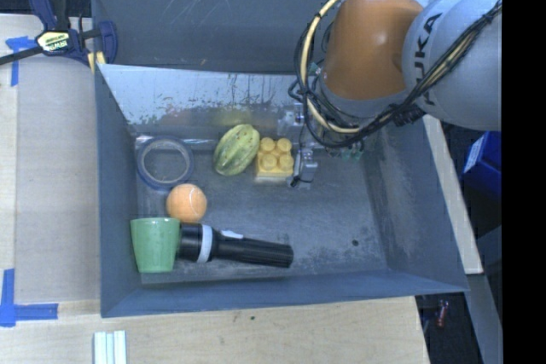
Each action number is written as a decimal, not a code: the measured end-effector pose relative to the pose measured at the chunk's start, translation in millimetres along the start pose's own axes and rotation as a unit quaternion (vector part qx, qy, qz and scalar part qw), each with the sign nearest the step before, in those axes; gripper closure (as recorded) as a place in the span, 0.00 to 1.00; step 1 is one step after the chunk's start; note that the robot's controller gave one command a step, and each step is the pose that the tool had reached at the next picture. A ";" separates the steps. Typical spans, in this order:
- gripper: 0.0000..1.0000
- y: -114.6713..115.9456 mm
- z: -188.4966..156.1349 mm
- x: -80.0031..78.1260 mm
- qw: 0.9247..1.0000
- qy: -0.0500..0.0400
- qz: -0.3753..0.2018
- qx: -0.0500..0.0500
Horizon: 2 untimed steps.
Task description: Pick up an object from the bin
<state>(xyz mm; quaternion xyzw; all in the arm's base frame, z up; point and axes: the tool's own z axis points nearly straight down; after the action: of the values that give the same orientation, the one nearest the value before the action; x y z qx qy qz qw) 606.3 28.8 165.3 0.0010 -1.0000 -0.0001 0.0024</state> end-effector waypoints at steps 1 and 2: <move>0.00 -0.1 -5.1 -1.7 1.000 -0.004 0.001 0.000; 0.00 68.6 94.8 -17.4 0.998 -0.003 0.061 -0.001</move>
Offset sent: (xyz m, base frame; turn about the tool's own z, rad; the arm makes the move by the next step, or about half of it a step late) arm 0.0166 0.0680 -0.0953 0.1236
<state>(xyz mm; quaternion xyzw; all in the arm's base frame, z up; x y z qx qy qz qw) 623.1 97.4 70.4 -0.0600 -0.9982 -0.0009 -0.0003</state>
